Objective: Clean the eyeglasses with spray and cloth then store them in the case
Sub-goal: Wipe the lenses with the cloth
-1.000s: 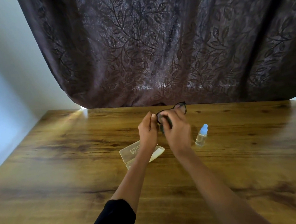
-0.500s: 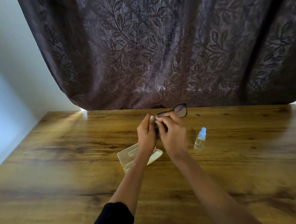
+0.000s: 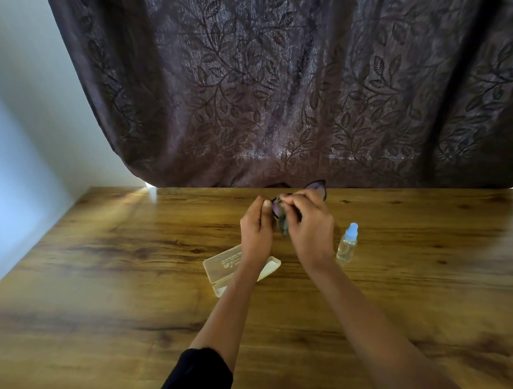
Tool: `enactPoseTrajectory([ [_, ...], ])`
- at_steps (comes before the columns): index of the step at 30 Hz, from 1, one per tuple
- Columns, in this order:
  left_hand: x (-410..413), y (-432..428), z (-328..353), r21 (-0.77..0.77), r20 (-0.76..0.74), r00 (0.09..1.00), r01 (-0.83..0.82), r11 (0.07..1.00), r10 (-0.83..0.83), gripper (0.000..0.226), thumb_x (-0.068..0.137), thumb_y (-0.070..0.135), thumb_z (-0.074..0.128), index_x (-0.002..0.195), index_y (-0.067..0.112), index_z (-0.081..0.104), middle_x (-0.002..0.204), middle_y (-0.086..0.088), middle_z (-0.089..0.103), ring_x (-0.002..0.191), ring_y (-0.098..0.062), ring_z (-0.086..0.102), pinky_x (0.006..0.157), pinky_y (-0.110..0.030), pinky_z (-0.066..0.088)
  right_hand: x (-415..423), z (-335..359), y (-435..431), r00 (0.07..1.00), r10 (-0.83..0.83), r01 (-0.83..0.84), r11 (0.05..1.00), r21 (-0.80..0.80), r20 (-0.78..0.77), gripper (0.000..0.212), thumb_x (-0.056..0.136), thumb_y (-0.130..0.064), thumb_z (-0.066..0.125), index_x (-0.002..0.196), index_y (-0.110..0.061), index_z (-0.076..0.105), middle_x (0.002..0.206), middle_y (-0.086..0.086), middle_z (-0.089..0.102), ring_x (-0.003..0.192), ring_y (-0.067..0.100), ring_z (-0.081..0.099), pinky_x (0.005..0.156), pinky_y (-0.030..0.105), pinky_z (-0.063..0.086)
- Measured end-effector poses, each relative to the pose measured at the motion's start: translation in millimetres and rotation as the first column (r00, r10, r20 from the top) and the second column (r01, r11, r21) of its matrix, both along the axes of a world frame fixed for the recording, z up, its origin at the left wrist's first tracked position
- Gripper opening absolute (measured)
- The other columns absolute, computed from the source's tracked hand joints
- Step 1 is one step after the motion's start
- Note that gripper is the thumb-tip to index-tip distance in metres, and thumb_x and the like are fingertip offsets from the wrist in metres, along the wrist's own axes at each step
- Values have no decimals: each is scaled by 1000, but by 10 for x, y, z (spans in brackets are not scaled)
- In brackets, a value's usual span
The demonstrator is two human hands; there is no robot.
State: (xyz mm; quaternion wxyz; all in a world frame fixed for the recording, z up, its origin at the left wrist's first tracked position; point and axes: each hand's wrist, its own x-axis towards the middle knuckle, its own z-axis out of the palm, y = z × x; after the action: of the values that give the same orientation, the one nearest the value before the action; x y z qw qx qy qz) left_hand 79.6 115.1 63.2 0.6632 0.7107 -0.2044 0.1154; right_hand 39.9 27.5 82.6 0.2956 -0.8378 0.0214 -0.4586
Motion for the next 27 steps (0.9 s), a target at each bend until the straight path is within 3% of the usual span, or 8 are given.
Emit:
enactPoseTrajectory([
  [4, -9, -31, -21, -28, -40, 999, 5, 1000, -7, 34, 99, 14, 36, 67, 21, 40, 58, 5, 40, 49, -2, 35, 48, -18, 32, 24, 44, -138, 997, -65, 67, 994, 89, -29, 7, 79, -6, 67, 87, -7, 67, 87, 5, 64, 72, 13, 61, 63, 12, 40],
  [6, -14, -62, -16, -41, -49, 999, 13, 999, -15, 33, 99, 13, 36, 67, 20, 41, 58, 6, 40, 49, -1, 35, 48, -18, 32, -3, 32, -96, 999, -44, 45, 997, 66, -26, 6, 81, -8, 66, 87, -9, 66, 87, 3, 63, 73, 11, 59, 64, 7, 37],
  [10, 22, -87, -20, 1, -34, 999, 2, 1000, -2, 32, 99, 13, 36, 68, 20, 41, 59, 5, 41, 50, -1, 36, 48, -16, 31, -44, -36, -21, 998, 60, -60, 998, -22, -18, 8, 82, -8, 65, 88, -7, 69, 89, 3, 65, 78, 10, 60, 68, 11, 44],
  [16, 50, -110, 0, -12, -56, 998, 16, 1000, -17, 31, 99, 17, 36, 69, 12, 41, 58, 0, 39, 51, -5, 34, 47, -21, 32, 55, 13, -243, 999, -47, 48, 996, 72, -20, 5, 79, -5, 68, 83, -5, 69, 86, 6, 64, 71, 14, 63, 66, 8, 39],
  [22, 81, -62, 21, 10, -18, 1000, -12, 1000, 12, 33, 100, 16, 35, 68, 17, 42, 57, 6, 40, 49, -1, 35, 46, -18, 31, 31, -9, -15, 999, 51, -51, 998, -41, -4, 9, 79, -7, 68, 87, -5, 71, 88, 5, 65, 78, 13, 63, 66, 17, 50],
  [27, 81, -40, 21, -7, -52, 999, 11, 1000, -11, 31, 100, 16, 35, 69, 13, 42, 57, 2, 40, 47, -1, 35, 46, -18, 32, 74, 15, -120, 999, -20, 21, 999, 38, -28, 9, 78, -7, 69, 86, -4, 71, 86, 5, 65, 74, 13, 62, 67, 9, 40],
])
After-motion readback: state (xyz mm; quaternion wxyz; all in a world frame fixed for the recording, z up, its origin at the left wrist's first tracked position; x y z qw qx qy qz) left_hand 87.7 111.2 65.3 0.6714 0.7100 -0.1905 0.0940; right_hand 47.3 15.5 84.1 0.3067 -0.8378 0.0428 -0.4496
